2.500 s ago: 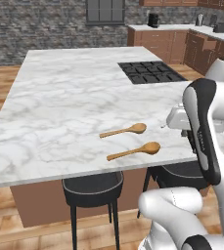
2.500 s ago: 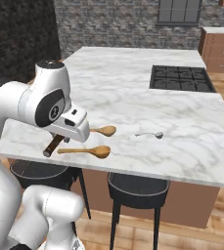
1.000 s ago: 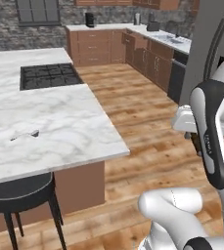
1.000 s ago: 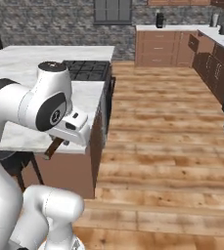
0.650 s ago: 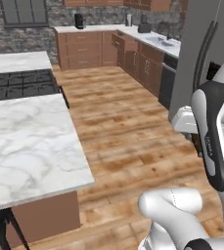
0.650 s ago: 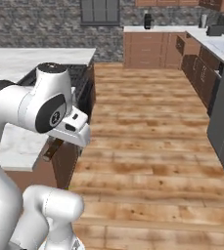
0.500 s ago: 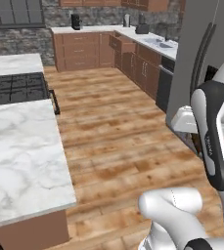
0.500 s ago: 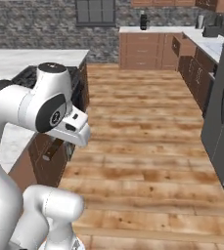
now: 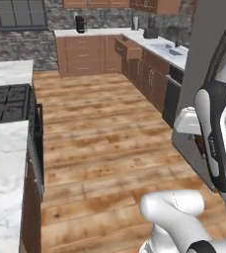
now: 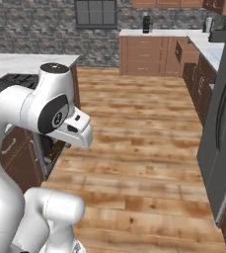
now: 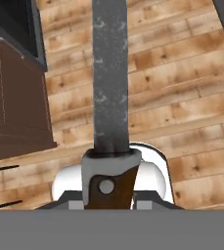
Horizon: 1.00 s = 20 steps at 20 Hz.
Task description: Pick up the metallic utensils from the counter and place them in the open drawer. Make sure not to pick up any wooden utensils.
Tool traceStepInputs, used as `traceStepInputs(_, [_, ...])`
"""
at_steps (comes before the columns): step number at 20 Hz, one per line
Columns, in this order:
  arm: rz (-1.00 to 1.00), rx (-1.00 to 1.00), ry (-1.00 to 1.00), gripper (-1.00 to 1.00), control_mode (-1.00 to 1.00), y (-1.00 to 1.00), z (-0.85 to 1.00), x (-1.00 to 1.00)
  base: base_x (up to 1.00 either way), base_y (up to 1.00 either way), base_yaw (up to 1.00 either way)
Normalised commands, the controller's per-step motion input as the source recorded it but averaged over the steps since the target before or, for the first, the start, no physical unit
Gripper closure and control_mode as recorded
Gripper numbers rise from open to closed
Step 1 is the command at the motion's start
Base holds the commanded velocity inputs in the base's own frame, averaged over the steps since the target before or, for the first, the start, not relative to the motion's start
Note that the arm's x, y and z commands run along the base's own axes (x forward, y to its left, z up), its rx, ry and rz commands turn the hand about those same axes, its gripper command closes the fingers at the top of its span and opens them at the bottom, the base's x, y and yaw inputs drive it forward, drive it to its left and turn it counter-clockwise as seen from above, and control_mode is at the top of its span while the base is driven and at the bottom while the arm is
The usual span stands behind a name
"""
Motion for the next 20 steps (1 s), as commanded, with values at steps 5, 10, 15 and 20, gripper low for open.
traceStepInputs(5, [0.0, 0.0, 0.0, 1.0, 1.0, 0.0, 0.0, 0.0, 1.0, -0.32, 0.31])
traceStepInputs(10, [0.0, 0.0, 0.0, 1.0, 1.0, 0.0, 0.0, 0.0, 1.0, -0.3, 0.25])
traceStepInputs(15, [0.0, 0.0, 0.0, 1.0, 1.0, 0.0, 0.0, 0.0, 1.0, -0.35, 0.17])
traceStepInputs(20, [0.0, 0.0, 0.0, 1.0, 1.0, 0.0, 0.0, 0.0, 1.0, -0.5, 0.06])
